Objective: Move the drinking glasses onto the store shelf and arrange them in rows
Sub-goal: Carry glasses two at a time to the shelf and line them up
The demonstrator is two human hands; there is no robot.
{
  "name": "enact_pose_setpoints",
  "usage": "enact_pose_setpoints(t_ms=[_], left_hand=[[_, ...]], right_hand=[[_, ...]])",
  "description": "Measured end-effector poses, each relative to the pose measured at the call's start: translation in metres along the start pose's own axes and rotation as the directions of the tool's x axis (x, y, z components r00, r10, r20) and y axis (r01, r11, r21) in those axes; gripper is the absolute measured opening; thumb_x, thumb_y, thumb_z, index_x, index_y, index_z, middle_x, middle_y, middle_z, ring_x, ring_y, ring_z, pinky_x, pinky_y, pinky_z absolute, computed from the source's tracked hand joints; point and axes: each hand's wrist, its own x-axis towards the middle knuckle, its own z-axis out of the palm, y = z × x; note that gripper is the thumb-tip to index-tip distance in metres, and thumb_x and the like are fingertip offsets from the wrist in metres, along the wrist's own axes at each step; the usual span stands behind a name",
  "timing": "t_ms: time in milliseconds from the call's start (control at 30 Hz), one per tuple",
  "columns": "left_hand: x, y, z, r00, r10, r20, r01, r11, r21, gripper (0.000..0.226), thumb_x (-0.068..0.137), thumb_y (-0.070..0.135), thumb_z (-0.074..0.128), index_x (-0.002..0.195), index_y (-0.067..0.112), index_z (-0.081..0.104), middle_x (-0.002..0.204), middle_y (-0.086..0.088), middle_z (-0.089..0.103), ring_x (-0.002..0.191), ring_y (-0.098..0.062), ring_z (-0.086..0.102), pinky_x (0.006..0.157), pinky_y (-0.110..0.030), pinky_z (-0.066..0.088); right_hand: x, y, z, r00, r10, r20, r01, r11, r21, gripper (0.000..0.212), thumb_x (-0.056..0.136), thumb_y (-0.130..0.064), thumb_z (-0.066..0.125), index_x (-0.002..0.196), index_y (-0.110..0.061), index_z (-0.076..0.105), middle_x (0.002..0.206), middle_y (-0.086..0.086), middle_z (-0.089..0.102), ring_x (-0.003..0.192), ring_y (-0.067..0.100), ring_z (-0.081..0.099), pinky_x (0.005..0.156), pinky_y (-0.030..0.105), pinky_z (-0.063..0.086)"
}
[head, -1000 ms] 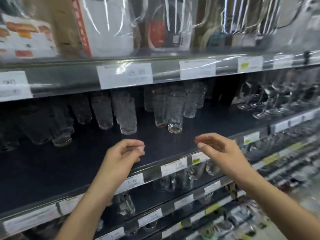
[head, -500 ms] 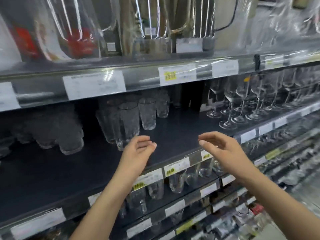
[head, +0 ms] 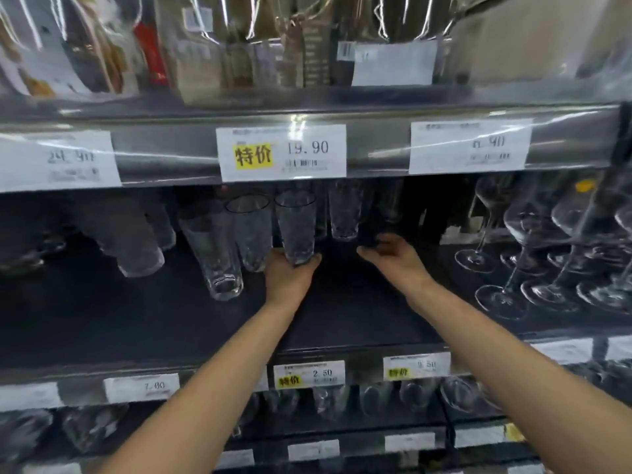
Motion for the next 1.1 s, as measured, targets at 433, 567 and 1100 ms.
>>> enact_pose_setpoints(t_ms=[433,567,1100], left_hand=[[0.04,-0.013,0.036,0.968,0.13,-0.213,-0.105,0.986,0.126,0.052,0.081,0.021,0.078,0.12,-0.004,0.054,0.112,-0.008,0.063,0.102,-0.018,0.062,0.079,-0.009,0.044],[0.046,-0.009,0.038,0.966,0.107,-0.234,-0.089,0.992,0.085,0.057,0.081,0.021,0.079,0.125,0.003,0.047,0.117,-0.004,0.061,0.106,-0.014,0.06,0.086,-0.011,0.044],[0.027,-0.009,0.028,0.982,0.1,-0.159,-0.084,0.991,0.105,0.061,0.072,0.026,0.082,0.113,0.016,0.039,0.108,-0.003,0.062,0.098,-0.015,0.064,0.089,-0.028,0.055]], right_hand=[[0.101,0.012,0.046,0.988,-0.143,-0.061,0.14,0.989,-0.047,0.079,0.078,-0.03,0.081,0.141,-0.009,0.038,0.137,0.01,0.055,0.123,0.026,0.055,0.092,0.024,0.042],[0.112,0.014,0.053,0.985,-0.158,-0.062,0.155,0.986,-0.063,0.077,0.083,-0.032,0.077,0.144,-0.011,0.036,0.137,0.008,0.056,0.123,0.025,0.056,0.088,0.019,0.04],[0.083,0.017,0.03,0.993,-0.112,0.049,0.111,0.994,0.014,0.074,0.064,-0.04,0.084,0.121,-0.033,0.037,0.122,-0.002,0.055,0.109,0.014,0.056,0.084,0.024,0.052]])
